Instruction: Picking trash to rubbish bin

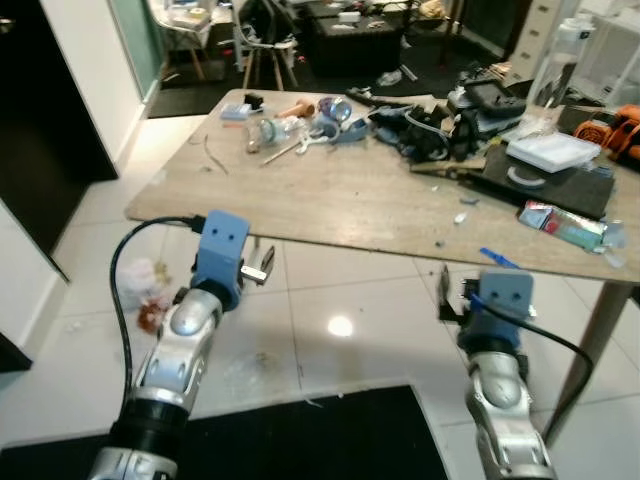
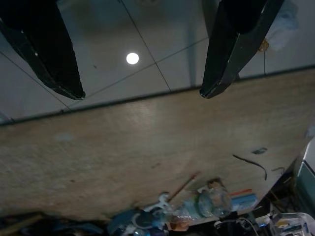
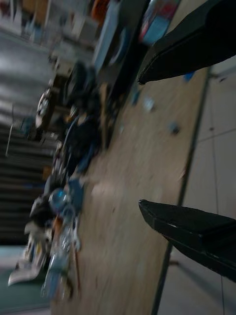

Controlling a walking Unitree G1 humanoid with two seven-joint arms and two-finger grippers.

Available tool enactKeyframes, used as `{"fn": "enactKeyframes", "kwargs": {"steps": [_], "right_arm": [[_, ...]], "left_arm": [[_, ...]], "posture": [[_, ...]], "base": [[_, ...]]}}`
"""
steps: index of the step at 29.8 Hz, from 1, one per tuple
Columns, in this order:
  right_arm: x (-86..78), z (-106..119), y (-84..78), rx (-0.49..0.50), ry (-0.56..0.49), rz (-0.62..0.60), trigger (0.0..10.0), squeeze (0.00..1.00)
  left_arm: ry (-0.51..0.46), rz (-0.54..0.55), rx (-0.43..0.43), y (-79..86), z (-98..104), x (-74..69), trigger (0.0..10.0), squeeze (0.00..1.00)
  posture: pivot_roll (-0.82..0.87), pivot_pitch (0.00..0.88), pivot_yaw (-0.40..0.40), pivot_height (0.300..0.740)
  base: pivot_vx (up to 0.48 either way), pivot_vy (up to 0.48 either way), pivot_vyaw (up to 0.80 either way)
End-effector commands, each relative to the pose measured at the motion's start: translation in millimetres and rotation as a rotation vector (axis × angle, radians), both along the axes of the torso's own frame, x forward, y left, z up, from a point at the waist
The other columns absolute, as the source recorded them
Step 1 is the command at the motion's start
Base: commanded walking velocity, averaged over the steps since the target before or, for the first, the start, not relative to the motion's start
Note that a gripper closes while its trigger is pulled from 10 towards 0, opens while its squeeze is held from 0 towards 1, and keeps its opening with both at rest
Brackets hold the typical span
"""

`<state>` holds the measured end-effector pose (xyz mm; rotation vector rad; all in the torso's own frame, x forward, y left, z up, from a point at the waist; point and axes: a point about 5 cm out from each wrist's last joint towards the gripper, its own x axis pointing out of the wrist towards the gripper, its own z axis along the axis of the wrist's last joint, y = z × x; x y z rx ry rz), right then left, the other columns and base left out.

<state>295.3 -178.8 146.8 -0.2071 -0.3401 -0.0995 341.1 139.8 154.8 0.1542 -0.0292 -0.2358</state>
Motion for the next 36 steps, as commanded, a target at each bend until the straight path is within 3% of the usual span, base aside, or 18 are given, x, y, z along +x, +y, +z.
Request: {"fn": "enactKeyframes", "kwargs": {"steps": [1,10,29,36], "right_arm": [[-0.7,-0.3,-1.6,-0.010,0.003,0.002,10.0,0.00],[1.0,8.4,2.2,-0.006,-0.036,0.022,10.0,0.00],[2.5,-2.6,-8.9,0.121,0.042,-0.066,10.0,0.00],[3.3,-4.9,-8.1,0.110,0.060,-0.064,10.0,0.00]], "left_arm": [[0.009,-0.002,-0.003,-1.1,0.1,0.3,10.0,0.00],[-0.009,-0.024,-0.023,-5.2,5.9,1.0,10.0,0.00],[-0.020,-0.041,-0.016,-5.9,11.2,1.1,10.0,0.00],[-0.026,-0.037,-0.015,-4.8,13.4,2.0,10.0,0.00]], "posture": [[-0.04,0.094,0.068,0.740],[-0.05,0.104,0.068,0.740],[-0.05,0.114,0.073,0.740],[-0.05,0.116,0.070,0.740]], "base": [[0.375,0.000,0.00],[0.374,0.000,0.00],[0.373,0.000,0.00],[0.370,0.000,0.00]]}}
